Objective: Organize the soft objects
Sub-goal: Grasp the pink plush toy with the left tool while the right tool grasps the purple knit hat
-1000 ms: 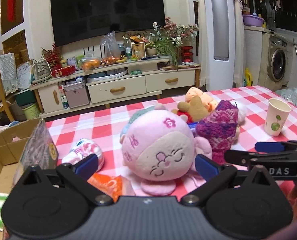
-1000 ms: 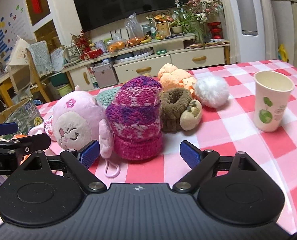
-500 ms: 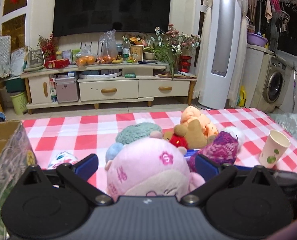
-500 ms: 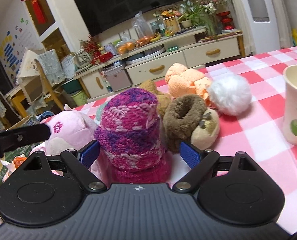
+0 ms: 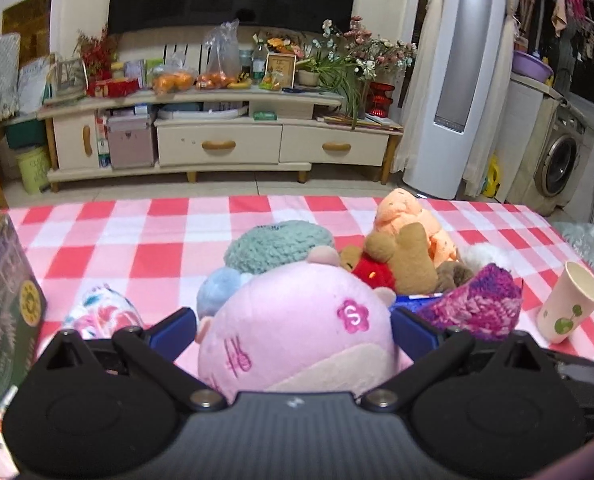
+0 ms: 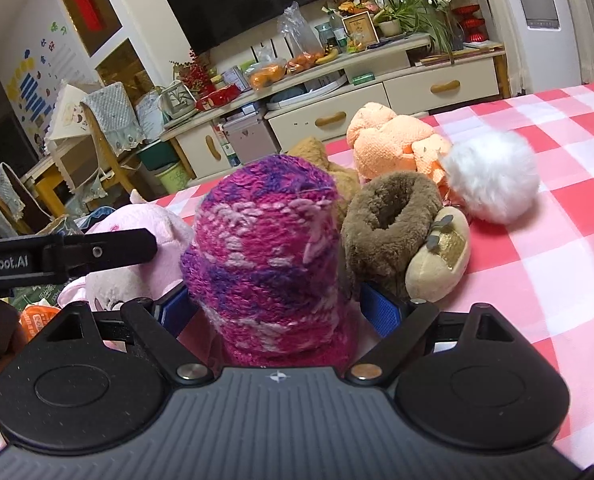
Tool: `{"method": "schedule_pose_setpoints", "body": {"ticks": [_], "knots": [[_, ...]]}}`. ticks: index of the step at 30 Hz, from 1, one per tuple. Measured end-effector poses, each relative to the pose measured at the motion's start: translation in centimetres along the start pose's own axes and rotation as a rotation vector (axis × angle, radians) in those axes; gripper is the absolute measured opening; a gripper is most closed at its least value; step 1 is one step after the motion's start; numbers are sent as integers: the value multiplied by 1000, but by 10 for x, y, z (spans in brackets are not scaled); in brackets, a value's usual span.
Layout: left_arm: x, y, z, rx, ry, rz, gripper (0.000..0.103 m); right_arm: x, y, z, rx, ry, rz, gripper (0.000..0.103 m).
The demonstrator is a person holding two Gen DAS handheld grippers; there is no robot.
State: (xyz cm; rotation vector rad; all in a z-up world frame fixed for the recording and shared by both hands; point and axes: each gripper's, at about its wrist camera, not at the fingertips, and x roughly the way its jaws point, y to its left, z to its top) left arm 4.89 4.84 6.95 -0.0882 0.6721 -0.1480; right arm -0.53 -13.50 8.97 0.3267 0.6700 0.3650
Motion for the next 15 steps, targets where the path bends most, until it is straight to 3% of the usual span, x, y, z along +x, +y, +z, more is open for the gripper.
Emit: {"method": "schedule_pose_setpoints", "body": {"ticks": [7, 10, 15], "knots": [[8, 3, -6, -47, -10, -12, 103, -3, 1, -4, 7, -4, 6, 103], [6, -2, -10, -20, -32, -3, 102, -4, 3, -5, -4, -10, -1, 103], [2, -1, -10, -24, -38, 2, 93, -6, 9, -5, -56, -26, -22, 100]]}}
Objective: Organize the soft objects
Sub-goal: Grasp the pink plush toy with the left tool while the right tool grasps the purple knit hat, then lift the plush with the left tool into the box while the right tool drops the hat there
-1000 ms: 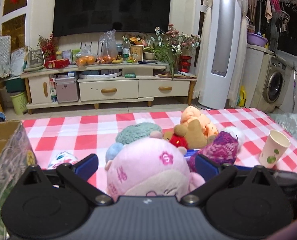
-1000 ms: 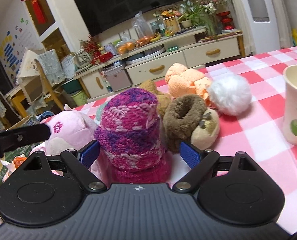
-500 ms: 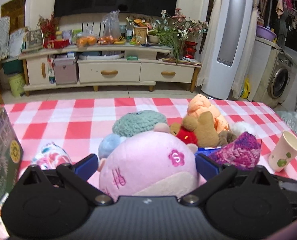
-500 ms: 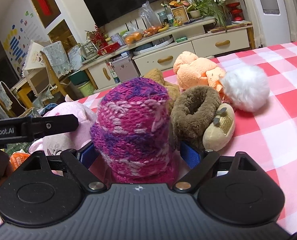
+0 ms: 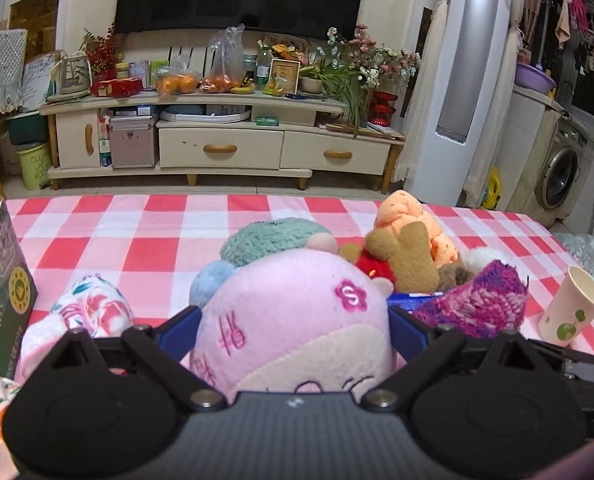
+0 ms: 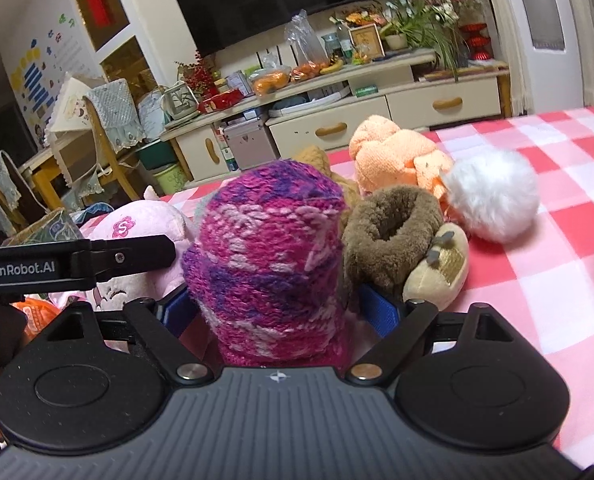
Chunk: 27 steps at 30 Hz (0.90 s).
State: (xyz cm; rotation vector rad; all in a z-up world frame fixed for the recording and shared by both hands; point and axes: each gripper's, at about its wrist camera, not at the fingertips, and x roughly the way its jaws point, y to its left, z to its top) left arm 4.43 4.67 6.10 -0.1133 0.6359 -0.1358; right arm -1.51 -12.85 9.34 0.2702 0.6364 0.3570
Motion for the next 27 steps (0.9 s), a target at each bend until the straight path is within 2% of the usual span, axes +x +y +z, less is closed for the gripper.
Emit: {"method": "schedule_pose_setpoints", "body": {"ticks": [3, 8, 16, 27], "knots": [[-3, 1, -2, -1, -4, 3, 91, -2, 4, 0, -25, -6, 6, 87], [-10, 1, -5, -6, -10, 10, 89, -4, 8, 0, -54, -10, 5, 83], [-22, 12, -7, -23, -11, 22, 88, -8, 4, -1, -44, -10, -9, 81], [-49, 16, -8, -27, -47, -10, 88, -11, 7, -2, -9, 5, -74, 80]]}}
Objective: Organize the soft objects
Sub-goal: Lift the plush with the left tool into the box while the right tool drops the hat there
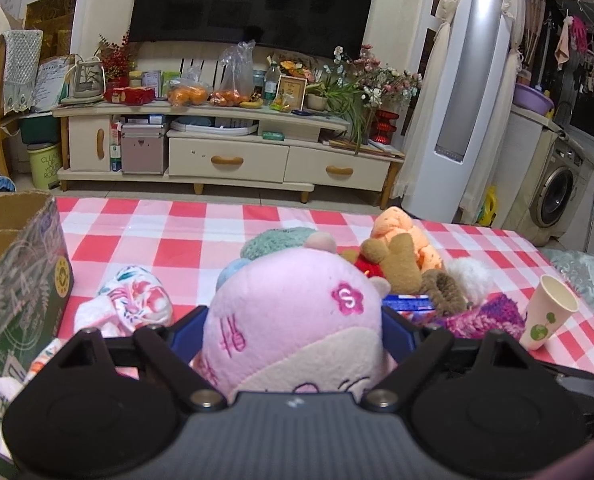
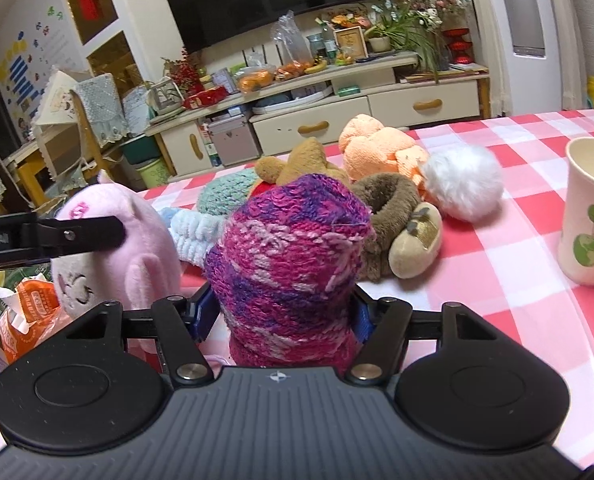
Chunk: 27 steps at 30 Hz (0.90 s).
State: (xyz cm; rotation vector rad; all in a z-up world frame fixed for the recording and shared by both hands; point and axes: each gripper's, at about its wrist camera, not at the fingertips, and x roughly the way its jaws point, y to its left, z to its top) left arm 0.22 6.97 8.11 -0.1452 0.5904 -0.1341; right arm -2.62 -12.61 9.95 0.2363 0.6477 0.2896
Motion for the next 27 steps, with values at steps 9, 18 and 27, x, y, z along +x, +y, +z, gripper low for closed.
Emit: {"method": "schedule_pose_setpoints", "body": {"ticks": [9, 18, 27], "knots": [[-29, 10, 5, -9, -43, -13, 88, -6, 5, -4, -6, 12, -59, 80], [-50, 17, 5, 8, -79, -18, 86, -27, 17, -10, -44, -1, -68, 80], [-76, 21, 16, 24, -167, -19, 86, -38, 24, -13, -65, -17, -74, 80]]}}
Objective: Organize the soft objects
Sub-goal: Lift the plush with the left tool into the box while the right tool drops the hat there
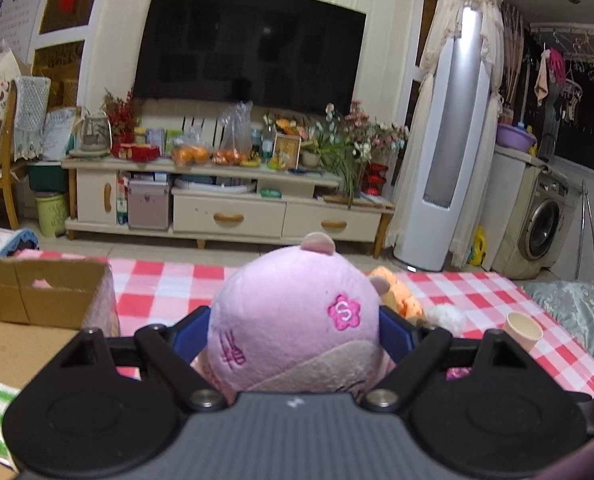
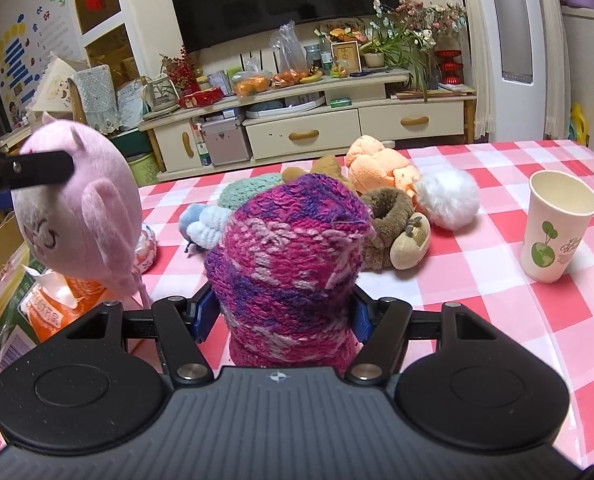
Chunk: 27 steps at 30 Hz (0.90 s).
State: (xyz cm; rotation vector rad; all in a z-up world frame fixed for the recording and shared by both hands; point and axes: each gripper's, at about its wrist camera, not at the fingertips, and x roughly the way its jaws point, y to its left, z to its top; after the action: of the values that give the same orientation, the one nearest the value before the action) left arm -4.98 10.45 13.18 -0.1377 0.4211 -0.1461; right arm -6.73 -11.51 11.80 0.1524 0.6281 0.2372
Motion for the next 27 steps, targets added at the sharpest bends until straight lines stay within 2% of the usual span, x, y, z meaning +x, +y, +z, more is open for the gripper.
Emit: {"method": "schedule_pose_setpoints", "body": {"ticks": [13, 20, 27], "knots": [[-30, 29, 8, -2, -61, 66, 86, -15, 25, 8, -55, -33, 44, 80], [-44, 46, 11, -11, -80, 103, 86, -22, 42, 13, -82, -46, 102, 80], [-55, 69, 14, -27, -100, 171, 87, -21, 55, 19, -93, -52, 185, 80]]}}
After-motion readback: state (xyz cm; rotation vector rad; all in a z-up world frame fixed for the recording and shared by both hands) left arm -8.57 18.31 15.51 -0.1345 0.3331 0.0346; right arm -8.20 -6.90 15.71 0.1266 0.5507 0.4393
